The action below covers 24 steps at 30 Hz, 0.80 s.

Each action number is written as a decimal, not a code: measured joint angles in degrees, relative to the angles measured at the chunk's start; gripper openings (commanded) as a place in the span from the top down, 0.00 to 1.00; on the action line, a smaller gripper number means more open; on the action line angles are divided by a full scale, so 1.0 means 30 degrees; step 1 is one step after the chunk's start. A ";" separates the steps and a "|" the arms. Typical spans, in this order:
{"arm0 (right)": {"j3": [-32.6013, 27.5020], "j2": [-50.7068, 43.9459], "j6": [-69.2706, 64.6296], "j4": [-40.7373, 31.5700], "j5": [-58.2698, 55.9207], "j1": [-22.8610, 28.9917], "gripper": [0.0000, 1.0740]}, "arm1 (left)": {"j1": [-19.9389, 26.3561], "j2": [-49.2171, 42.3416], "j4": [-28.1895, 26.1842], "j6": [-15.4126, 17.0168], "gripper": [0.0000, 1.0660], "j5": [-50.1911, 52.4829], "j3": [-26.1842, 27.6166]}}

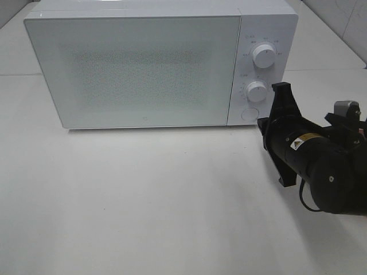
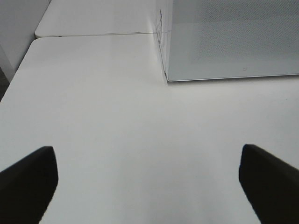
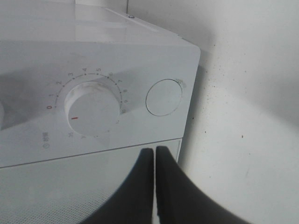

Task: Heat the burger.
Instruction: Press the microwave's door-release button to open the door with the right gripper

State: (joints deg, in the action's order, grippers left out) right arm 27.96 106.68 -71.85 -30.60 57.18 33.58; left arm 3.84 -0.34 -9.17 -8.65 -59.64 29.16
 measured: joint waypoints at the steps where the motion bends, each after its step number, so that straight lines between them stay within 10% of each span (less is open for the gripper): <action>1: 0.0382 0.0420 -0.0057 0.0000 -0.0019 0.0000 1.00 | 0.0000 0.0000 0.0000 0.0000 0.08 0.0000 0.0000; 24: 0.3419 0.3037 -0.1337 0.1012 -0.1050 -0.1642 1.00 | 0.0000 0.0000 0.0000 0.0000 0.08 0.0000 0.0000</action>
State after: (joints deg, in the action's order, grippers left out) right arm 38.22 115.79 -75.86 -27.56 54.03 28.65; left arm 3.84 -0.34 -9.17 -8.65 -59.64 29.16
